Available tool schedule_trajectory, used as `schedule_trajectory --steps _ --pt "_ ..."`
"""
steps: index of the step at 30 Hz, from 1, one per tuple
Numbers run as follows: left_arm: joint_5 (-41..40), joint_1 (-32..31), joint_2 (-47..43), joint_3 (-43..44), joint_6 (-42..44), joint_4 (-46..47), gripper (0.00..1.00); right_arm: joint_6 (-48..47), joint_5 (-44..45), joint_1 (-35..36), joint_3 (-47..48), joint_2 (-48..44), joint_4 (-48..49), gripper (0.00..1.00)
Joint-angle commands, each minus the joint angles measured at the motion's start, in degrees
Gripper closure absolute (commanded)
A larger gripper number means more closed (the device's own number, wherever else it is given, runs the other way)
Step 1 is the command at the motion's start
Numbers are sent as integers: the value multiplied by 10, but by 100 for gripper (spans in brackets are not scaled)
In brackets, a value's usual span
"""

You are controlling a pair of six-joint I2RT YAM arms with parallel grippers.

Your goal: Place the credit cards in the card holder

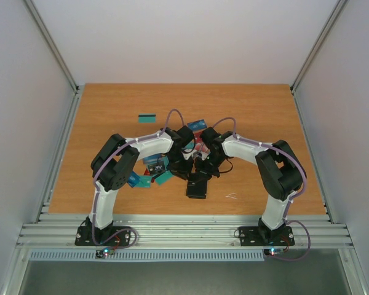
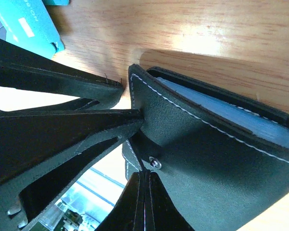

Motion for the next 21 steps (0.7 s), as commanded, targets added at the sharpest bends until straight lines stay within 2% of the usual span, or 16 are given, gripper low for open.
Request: schedule_trajectory --steps 1,9,21 --pt "-26 -23 26 -9 33 11 80 -6 -21 8 18 -12 51 99" --pt "-27 -22 21 -13 31 12 80 -7 -28 7 -3 13 75 99" --pt "-30 -23 15 -15 30 10 80 -43 24 4 -9 38 61 99"
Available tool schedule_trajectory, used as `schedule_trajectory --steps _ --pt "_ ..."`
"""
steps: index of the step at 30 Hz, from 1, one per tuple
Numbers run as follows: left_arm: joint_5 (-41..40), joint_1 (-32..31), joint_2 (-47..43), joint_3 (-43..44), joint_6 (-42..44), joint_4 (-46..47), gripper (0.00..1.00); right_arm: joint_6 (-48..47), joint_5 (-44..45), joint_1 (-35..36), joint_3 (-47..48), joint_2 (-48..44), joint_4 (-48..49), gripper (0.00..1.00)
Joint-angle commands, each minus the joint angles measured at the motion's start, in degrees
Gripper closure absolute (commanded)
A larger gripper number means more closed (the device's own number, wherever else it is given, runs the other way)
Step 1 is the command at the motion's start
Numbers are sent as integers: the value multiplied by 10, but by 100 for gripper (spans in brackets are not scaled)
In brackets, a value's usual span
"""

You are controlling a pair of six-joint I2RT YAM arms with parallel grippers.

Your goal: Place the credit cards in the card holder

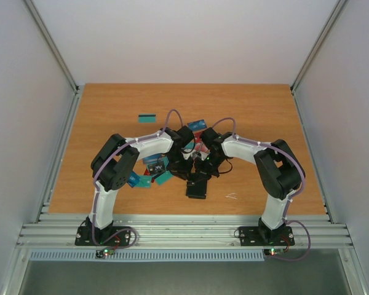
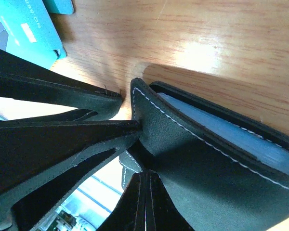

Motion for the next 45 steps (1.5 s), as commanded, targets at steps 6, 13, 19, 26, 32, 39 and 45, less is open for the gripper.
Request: schedule_trajectory --steps 6,13,19,26,32,39,45 --pt "-32 -23 13 -12 55 6 80 -34 49 3 -5 34 30 99" --pt "-36 -23 14 -6 56 3 80 -34 39 2 -32 22 40 99" --pt "-39 -23 16 -1 54 0 80 -30 34 3 -40 13 41 99" --pt "-45 -23 14 -1 53 -2 80 -26 31 3 -50 -1 44 99" --pt "-45 -23 14 -1 49 0 80 -24 34 3 -52 -19 38 99" --pt "-46 -23 13 -1 46 0 80 -23 41 3 -50 -40 28 99" --pt "-46 -23 13 3 44 0 80 -18 28 6 -55 -30 43 99"
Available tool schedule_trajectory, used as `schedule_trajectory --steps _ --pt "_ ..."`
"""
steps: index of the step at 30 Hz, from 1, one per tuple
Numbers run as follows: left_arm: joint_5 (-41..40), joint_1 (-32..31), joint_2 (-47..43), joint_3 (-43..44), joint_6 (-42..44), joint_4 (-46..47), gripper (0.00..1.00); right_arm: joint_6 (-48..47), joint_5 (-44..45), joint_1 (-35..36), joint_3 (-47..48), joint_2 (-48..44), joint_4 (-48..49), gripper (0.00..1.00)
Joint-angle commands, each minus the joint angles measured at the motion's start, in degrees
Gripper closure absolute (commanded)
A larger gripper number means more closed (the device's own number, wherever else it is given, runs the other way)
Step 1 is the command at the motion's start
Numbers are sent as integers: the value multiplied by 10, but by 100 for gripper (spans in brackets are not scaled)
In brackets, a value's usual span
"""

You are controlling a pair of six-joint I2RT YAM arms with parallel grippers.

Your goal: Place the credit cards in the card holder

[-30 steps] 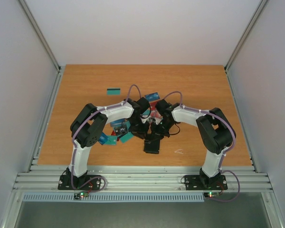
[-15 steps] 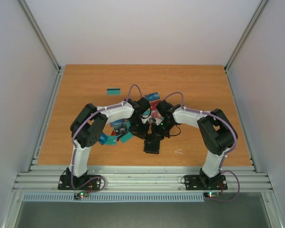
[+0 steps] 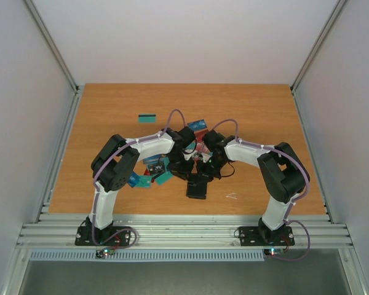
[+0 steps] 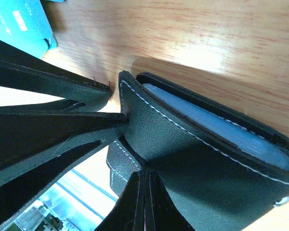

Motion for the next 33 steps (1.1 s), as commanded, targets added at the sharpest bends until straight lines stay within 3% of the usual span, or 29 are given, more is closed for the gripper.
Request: schedule_trajectory --steps 1,18,33 --pt "-26 -15 16 1 19 3 80 4 10 8 -12 2 11 99" --pt "-24 -16 10 3 17 -2 81 4 8 15 -18 35 42 99" --pt "-26 -16 10 7 23 -9 81 -36 57 15 -14 44 23 99"
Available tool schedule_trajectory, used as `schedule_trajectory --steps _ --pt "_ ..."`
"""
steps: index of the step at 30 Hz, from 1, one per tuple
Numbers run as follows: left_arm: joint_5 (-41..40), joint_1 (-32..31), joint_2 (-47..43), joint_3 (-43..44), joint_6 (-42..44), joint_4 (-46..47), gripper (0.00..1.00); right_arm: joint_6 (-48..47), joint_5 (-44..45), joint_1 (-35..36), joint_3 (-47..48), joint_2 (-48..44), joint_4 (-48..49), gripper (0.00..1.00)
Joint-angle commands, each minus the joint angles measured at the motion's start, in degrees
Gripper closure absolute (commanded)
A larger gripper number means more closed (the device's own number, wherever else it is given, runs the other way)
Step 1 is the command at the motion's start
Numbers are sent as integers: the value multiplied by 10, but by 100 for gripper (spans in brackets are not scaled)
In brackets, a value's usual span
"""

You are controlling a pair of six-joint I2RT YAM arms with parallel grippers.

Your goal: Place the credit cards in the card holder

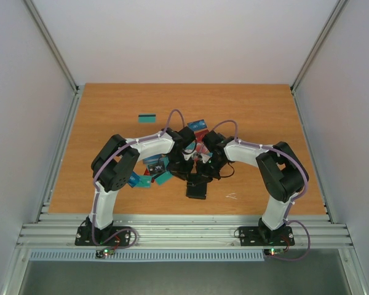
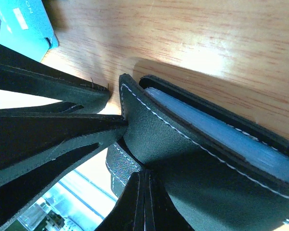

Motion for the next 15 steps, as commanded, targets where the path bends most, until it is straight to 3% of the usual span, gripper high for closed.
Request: schedule_trajectory --steps 1,8,15 --pt "-21 -15 10 5 37 -1 81 -37 68 13 -5 35 3 99" --pt "-27 -15 -17 3 43 7 78 -42 62 14 -6 45 11 99" --pt "-14 -15 -87 -17 53 34 58 -47 51 14 -1 49 11 99"
